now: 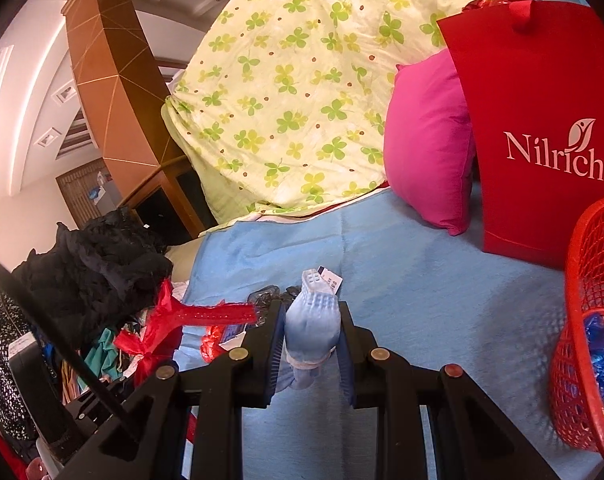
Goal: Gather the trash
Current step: 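Carry the red ribbon to the red basket and open the left tool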
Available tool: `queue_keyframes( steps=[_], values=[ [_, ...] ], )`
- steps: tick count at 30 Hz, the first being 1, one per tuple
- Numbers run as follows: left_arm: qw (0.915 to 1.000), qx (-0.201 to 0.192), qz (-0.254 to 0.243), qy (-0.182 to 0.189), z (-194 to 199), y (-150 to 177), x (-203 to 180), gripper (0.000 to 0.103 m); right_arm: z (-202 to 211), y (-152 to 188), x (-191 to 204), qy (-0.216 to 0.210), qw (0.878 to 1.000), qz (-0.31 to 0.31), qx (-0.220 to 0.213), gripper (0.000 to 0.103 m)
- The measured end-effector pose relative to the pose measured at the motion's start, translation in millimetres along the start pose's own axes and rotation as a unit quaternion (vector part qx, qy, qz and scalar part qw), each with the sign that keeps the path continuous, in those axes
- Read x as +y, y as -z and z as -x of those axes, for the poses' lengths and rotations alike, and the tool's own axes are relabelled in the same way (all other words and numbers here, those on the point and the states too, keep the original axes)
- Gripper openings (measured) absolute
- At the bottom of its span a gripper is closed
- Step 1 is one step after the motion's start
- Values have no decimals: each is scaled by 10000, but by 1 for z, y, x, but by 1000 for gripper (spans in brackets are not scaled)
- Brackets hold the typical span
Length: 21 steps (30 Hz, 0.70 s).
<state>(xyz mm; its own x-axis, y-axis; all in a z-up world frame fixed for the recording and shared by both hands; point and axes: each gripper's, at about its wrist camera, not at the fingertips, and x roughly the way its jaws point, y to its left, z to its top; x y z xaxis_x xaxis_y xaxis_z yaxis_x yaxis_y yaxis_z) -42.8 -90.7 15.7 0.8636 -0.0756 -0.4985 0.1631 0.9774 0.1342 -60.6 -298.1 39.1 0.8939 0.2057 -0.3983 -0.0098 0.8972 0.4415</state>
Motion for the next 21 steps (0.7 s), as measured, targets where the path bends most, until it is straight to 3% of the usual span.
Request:
queue_keyframes(
  steps=[21],
  values=[
    [9994, 86, -251, 235, -7, -1, -32, 19, 12, -6, -21, 128, 9998, -111, -43, 26]
  ],
)
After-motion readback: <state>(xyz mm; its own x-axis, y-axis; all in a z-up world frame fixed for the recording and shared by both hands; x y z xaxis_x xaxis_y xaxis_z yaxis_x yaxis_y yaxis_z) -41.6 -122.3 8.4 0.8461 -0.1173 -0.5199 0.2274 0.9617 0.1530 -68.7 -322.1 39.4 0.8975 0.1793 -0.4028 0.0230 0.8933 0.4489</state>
